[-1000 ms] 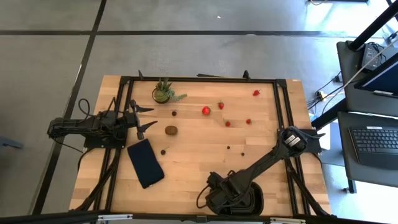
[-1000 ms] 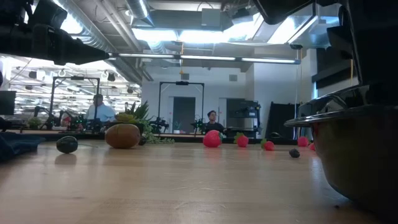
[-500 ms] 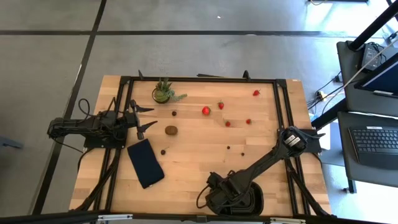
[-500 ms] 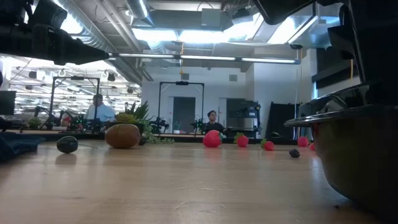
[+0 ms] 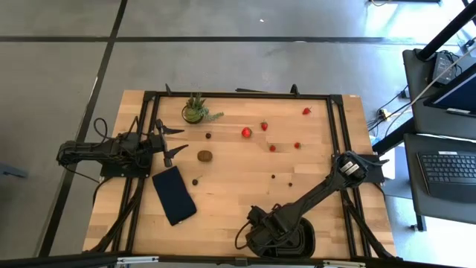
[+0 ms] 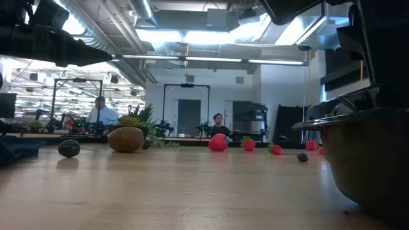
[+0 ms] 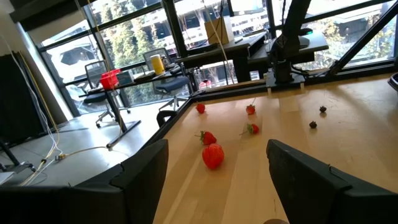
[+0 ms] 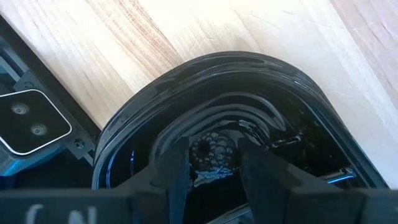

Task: Pick and placing Produce into tupperware
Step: Put the blackberry into the black container, then put the blueberry into the black container

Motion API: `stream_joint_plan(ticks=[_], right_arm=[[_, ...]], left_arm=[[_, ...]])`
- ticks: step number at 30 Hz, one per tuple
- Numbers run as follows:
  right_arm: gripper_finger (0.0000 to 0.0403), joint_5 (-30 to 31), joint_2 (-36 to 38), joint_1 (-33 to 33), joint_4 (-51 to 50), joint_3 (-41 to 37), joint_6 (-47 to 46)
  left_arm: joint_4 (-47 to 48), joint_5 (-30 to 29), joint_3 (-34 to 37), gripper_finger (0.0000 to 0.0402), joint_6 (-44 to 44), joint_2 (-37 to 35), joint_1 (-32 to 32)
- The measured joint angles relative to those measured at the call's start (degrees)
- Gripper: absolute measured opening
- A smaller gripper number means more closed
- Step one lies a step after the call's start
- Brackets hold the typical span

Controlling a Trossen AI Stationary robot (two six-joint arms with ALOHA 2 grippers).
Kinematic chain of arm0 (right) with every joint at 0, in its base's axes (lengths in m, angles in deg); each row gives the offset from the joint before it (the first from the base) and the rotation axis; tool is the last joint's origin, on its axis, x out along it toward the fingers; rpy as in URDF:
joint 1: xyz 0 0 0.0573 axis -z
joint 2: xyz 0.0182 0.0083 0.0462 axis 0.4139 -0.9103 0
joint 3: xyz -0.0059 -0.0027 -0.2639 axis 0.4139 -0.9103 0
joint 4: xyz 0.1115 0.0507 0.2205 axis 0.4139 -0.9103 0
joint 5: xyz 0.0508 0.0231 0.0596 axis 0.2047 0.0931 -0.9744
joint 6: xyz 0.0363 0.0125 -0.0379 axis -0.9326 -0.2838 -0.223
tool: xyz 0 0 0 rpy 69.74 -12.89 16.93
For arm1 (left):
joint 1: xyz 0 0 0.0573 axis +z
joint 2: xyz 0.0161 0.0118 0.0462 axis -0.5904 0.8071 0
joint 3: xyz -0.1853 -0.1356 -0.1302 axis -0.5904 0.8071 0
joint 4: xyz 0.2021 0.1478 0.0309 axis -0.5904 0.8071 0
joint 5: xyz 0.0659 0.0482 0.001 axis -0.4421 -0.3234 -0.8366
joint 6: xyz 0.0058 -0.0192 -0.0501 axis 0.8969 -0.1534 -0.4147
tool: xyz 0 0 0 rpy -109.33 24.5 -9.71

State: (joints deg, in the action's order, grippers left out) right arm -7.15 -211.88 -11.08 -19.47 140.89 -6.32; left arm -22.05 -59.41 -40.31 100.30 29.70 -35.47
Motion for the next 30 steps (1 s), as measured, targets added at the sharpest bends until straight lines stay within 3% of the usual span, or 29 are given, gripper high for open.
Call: stream_joint_plan(ticks=[4,15,24,30], right_arm=[[0.0157,-0.02,0.01,0.0,0.02,0.0,-0.12],[0.0277,-1.39,0.03,0.07,-0.03,0.0,1.1],[0.0288,-2.07,4.98,0.95,-4.38,0.04,1.06],[0.0288,9.49,11.27,0.98,-7.58,0.09,-0.17]], left_arm=[[0.0,0.0,0.0,0.0265,0.0,0.0,0.0],[0.0,0.02,0.0,0.0265,0.0,0.0,0.0],[-0.01,0.0,0.0,0.0265,0.0,0.0,0.01],[-0.08,0.0,0.0,0.0265,0.0,0.02,0.02]])
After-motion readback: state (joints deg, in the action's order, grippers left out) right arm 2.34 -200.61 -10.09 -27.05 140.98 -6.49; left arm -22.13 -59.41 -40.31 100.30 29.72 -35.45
